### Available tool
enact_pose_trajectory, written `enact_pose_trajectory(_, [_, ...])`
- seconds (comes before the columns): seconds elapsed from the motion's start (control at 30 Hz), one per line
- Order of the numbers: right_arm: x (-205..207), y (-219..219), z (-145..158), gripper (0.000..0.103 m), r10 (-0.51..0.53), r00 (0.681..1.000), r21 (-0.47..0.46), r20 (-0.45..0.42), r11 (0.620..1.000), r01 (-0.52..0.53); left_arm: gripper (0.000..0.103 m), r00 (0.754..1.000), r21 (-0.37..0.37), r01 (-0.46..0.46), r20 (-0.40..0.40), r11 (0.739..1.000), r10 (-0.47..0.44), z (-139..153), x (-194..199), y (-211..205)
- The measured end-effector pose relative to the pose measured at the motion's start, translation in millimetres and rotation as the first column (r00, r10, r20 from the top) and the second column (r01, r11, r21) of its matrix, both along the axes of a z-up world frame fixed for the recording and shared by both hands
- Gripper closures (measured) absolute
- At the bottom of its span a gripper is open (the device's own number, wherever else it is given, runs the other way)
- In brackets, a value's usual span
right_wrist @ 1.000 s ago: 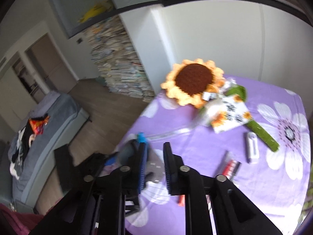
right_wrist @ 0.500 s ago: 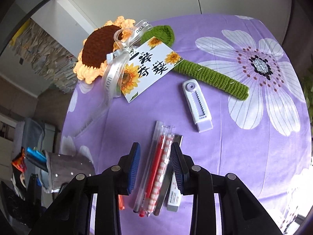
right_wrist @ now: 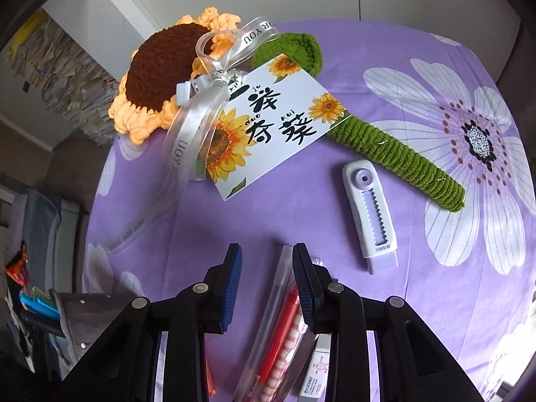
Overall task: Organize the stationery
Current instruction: 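Grasp the clear white pen on the table with the right gripper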
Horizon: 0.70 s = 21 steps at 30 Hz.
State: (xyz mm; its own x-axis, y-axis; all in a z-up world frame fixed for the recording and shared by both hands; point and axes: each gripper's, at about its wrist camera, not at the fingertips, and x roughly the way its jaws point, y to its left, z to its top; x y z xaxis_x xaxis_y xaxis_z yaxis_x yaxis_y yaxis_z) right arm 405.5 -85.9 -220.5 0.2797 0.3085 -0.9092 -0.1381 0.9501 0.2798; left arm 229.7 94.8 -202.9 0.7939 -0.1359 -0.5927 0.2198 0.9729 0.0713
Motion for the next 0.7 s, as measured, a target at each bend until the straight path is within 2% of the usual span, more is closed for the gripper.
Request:
enact_pose_trajectory(0.13, [-1.7,9.2,-3.3,0.069,0.028,1.000,-0.025,-0.007,0.999,-0.028,0.034,1.000,-0.001,0.001,0.001,1.000,-0.001,0.0,0.2,-0.2])
enact_pose_trajectory(0.43, [0.9,19.1,-9.9,0.069,0.003,0.999,-0.107,-0.035,0.994,-0.007,0.034,1.000,-0.002,0.001,0.002,1.000,-0.001,0.3,0.0,-0.2])
enact_pose_trajectory(0.47, [-0.7,23.2,-9.4,0.070,0.012,1.000,-0.128,-0.010,0.992,-0.013,0.034,1.000,-0.003,0.001,0.003,1.000,-0.001,0.3,0.0,-0.4])
enact_pose_trajectory(0.5, [-1.5,28.1,-11.7,0.071,0.023,1.000,-0.159,-0.012,0.987,-0.024,0.034,1.000,-0.004,0.000,0.002,1.000,0.000,0.3,0.1,-0.6])
enact_pose_trajectory(0.57, [-3.5,34.9,-13.3,0.086,0.044,0.999,-0.187,0.005,0.981,-0.042,0.034,1.000,-0.004,0.000,0.003,1.000,0.000,0.4,-0.1,-1.2])
enact_pose_trajectory(0.63, [-5.0,41.1,-16.0,0.087,0.063,0.998,-0.200,0.011,0.978,-0.060,0.034,1.000,-0.003,0.000,0.003,1.000,0.000,0.4,0.0,-1.1])
enact_pose_trajectory(0.7, [-6.9,44.0,-18.1,0.089,0.071,0.997,-0.168,0.011,0.983,-0.068,0.034,1.000,-0.003,0.000,0.003,1.000,0.000,0.2,0.1,-1.1])
